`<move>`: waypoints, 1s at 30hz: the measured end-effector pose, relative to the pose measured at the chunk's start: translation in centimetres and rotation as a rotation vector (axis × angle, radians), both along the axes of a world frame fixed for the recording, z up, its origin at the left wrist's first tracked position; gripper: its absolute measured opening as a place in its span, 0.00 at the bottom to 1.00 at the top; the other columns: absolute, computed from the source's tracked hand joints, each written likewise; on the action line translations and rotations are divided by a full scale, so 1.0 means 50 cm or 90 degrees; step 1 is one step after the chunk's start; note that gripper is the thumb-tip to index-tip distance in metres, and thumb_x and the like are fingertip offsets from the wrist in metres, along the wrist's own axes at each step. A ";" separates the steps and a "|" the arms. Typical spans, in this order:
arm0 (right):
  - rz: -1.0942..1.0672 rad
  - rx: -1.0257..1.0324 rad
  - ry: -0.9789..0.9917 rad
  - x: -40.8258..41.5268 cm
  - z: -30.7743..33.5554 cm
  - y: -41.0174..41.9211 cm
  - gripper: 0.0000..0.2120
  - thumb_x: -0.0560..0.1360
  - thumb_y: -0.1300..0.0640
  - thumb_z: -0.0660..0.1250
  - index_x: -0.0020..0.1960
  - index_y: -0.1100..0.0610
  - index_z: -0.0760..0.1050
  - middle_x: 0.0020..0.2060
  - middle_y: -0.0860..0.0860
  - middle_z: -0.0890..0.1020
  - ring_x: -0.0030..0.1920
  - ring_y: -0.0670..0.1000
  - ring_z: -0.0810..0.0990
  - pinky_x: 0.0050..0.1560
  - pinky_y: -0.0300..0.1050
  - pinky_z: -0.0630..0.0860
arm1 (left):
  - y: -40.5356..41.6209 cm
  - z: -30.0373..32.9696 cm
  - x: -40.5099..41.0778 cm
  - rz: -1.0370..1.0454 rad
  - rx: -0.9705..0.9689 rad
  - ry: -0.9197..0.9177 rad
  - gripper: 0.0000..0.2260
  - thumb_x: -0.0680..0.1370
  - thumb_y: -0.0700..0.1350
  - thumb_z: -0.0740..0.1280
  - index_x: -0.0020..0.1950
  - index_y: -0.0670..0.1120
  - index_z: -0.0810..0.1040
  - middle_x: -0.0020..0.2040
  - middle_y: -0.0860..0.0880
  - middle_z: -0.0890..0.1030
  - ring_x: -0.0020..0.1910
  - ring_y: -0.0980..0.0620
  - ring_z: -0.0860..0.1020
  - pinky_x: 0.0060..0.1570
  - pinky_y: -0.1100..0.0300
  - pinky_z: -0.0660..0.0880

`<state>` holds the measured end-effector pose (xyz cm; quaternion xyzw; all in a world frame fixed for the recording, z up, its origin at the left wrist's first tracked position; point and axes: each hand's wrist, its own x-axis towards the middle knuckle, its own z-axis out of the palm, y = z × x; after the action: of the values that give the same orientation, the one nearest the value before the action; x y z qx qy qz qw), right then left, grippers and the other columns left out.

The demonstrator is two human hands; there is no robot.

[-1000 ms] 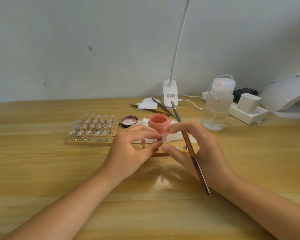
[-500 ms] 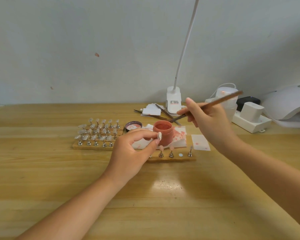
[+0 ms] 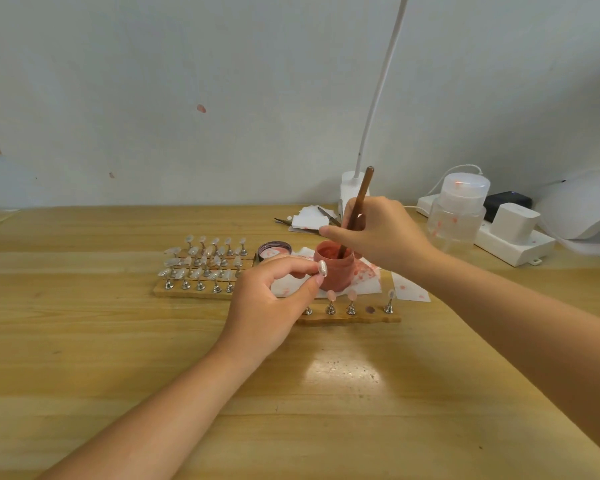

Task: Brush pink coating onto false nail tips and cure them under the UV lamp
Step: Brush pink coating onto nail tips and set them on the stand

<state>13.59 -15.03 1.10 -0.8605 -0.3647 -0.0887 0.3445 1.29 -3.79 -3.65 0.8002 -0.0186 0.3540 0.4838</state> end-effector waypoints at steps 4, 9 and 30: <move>0.000 0.027 -0.017 0.002 0.002 -0.006 0.14 0.71 0.45 0.69 0.33 0.52 0.72 0.27 0.44 0.76 0.31 0.44 0.76 0.39 0.45 0.77 | 0.001 0.000 0.001 0.003 0.003 0.003 0.15 0.71 0.35 0.71 0.38 0.58 0.78 0.38 0.70 0.79 0.44 0.71 0.76 0.45 0.81 0.66; -0.037 0.164 0.041 0.019 0.017 -0.030 0.15 0.72 0.48 0.69 0.31 0.53 0.71 0.22 0.46 0.76 0.23 0.37 0.74 0.27 0.26 0.66 | 0.002 -0.002 0.002 0.010 0.001 0.006 0.14 0.70 0.35 0.71 0.38 0.56 0.78 0.36 0.67 0.80 0.44 0.71 0.76 0.45 0.80 0.66; 0.012 0.427 0.030 -0.041 -0.002 -0.104 0.12 0.74 0.51 0.64 0.37 0.58 0.71 0.25 0.49 0.79 0.21 0.45 0.75 0.24 0.35 0.72 | 0.002 -0.002 0.000 0.009 0.013 0.018 0.14 0.71 0.36 0.70 0.38 0.57 0.78 0.37 0.71 0.79 0.44 0.72 0.76 0.44 0.81 0.66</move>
<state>11.56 -20.23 0.99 -0.6974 -0.3150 -0.1807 0.6179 1.31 -3.71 -3.76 0.8102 -0.0095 0.3460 0.4731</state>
